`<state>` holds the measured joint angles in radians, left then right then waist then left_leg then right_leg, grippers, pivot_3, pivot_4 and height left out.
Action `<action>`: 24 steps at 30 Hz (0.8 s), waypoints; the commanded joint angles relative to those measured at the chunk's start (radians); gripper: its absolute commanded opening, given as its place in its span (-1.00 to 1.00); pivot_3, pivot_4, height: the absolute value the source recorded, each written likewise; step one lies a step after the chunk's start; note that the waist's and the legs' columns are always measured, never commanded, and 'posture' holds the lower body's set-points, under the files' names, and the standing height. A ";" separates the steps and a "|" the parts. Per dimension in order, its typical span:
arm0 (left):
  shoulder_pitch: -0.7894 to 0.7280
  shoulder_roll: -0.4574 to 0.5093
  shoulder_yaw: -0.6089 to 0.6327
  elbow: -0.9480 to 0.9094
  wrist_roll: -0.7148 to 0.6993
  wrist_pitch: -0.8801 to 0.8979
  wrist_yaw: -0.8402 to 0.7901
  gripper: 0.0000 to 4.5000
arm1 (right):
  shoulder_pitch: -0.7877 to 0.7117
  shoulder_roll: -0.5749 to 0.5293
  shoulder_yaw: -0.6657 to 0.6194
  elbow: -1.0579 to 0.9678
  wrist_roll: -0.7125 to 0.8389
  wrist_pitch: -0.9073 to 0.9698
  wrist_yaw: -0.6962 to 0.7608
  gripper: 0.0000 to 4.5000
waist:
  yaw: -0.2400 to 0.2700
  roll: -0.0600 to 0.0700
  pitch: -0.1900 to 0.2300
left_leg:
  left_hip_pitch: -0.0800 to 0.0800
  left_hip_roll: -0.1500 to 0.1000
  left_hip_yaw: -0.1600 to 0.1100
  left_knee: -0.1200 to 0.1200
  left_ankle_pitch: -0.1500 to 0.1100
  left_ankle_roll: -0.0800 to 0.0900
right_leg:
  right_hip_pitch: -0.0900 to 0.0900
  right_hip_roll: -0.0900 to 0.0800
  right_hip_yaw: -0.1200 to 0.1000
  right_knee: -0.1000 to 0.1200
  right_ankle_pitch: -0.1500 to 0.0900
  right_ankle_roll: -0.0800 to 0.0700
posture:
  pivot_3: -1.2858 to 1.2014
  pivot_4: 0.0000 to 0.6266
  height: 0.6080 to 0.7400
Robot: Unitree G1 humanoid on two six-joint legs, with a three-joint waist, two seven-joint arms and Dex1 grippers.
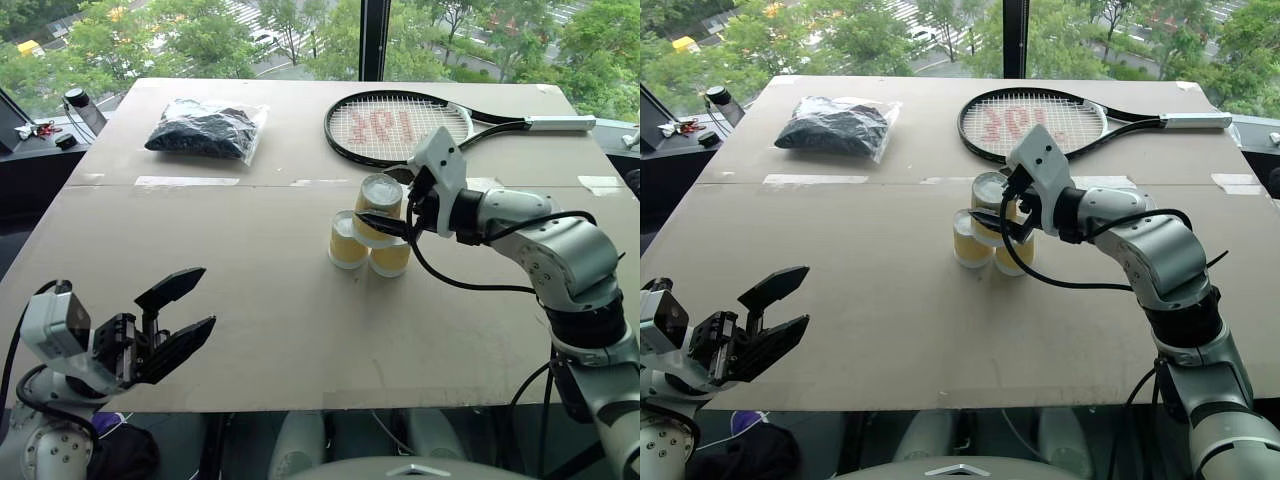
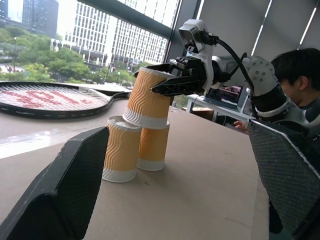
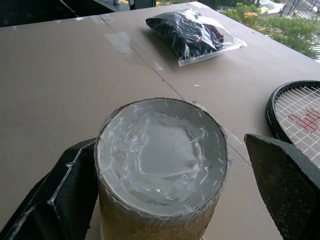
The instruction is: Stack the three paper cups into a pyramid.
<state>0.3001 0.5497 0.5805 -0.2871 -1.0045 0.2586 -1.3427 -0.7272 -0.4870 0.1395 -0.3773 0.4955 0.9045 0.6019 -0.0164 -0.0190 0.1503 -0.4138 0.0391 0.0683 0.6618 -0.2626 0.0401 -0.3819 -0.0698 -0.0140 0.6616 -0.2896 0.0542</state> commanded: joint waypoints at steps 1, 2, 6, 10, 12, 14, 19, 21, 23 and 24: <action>0.017 -0.013 0.017 -0.038 -0.026 -0.006 0.009 1.00 | -0.019 -0.022 -0.108 -0.079 0.076 -0.036 0.051 0.97 | 0.001 0.000 0.000 | 0.000 0.000 0.000 0.000 0.000 0.000 | 0.000 0.000 0.000 0.000 0.000 0.000 | 0.03 -0.52 1.00; 0.018 -0.017 0.014 -0.039 -0.024 -0.007 0.011 1.00 | -0.013 -0.029 -0.122 -0.089 0.091 -0.046 0.065 0.97 | 0.001 0.000 0.000 | 0.000 0.000 0.000 0.000 0.000 0.000 | 0.000 0.000 0.000 0.000 0.000 0.000 | 0.03 -0.52 1.00; 0.011 -0.027 0.003 -0.042 -0.017 -0.010 0.025 1.00 | 0.005 -0.045 -0.188 -0.122 0.164 -0.051 0.096 0.97 | 0.001 0.000 0.000 | 0.000 0.000 0.000 0.000 0.000 0.000 | 0.000 0.000 0.000 0.000 0.000 0.000 | 0.03 -0.52 1.00; -0.005 -0.044 -0.009 -0.055 -0.011 -0.006 0.074 1.00 | 0.039 -0.061 -0.274 -0.163 0.246 -0.059 0.100 0.97 | 0.002 0.000 0.000 | 0.000 0.000 -0.001 0.000 0.000 0.000 | 0.000 -0.001 0.000 0.000 0.000 0.000 | 0.03 -0.52 1.00; -0.002 -0.047 -0.016 -0.065 -0.010 0.006 0.099 1.00 | 0.074 -0.082 -0.319 -0.193 0.284 -0.060 0.104 0.97 | 0.003 0.000 0.000 | 0.000 0.000 -0.001 0.000 0.000 0.001 | 0.001 -0.001 0.000 -0.001 0.000 0.000 | 0.03 -0.52 1.00; -0.003 -0.048 -0.023 -0.070 -0.002 0.011 0.127 1.00 | 0.121 -0.108 -0.353 -0.223 0.302 -0.078 0.112 0.97 | 0.004 0.000 0.000 | -0.001 0.000 -0.001 0.000 0.000 0.001 | 0.001 -0.002 0.000 -0.001 0.000 0.000 | 0.03 -0.52 1.00; -0.010 -0.040 -0.045 -0.093 0.047 0.023 0.242 1.00 | 0.305 -0.184 -0.463 -0.286 0.336 -0.147 0.170 0.97 | 0.003 0.000 0.000 | 0.000 0.000 -0.004 0.000 -0.001 0.001 | 0.003 -0.001 0.000 -0.001 0.000 0.000 | 0.03 -0.52 1.00; -0.014 -0.034 -0.054 -0.126 0.080 0.042 0.331 1.00 | 0.463 -0.219 -0.564 -0.319 0.355 -0.165 0.228 0.97 | 0.011 -0.002 -0.001 | 0.000 0.000 -0.004 0.000 -0.001 0.001 | 0.003 -0.001 0.000 -0.001 0.000 0.000 | 0.03 -0.52 1.00; -0.009 -0.023 -0.060 -0.150 0.111 0.064 0.403 1.00 | 0.596 -0.249 -0.639 -0.332 0.360 -0.190 0.265 0.97 | 0.016 -0.001 -0.001 | -0.001 -0.001 -0.007 0.000 -0.001 0.001 | 0.005 -0.001 -0.002 -0.005 0.000 0.000 | 0.03 -0.52 1.00; -0.006 -0.015 -0.055 -0.154 0.115 0.075 0.430 1.00 | 0.660 -0.257 -0.671 -0.327 0.358 -0.201 0.283 0.97 | 0.016 -0.001 -0.001 | -0.001 -0.001 -0.006 0.000 -0.001 0.001 | 0.005 -0.001 0.000 -0.005 0.000 0.000 | 0.03 -0.52 1.00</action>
<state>0.2915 0.5151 0.5133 -0.3902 -0.9024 0.3210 -0.9618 -0.1026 -0.7234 -0.4514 -0.6711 0.8381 0.7447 0.8488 -0.0003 -0.0201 0.1496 -0.4147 0.0378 0.0622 0.6619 -0.2633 0.0414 -0.3765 -0.0706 -0.0139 0.6576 -0.2895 0.0544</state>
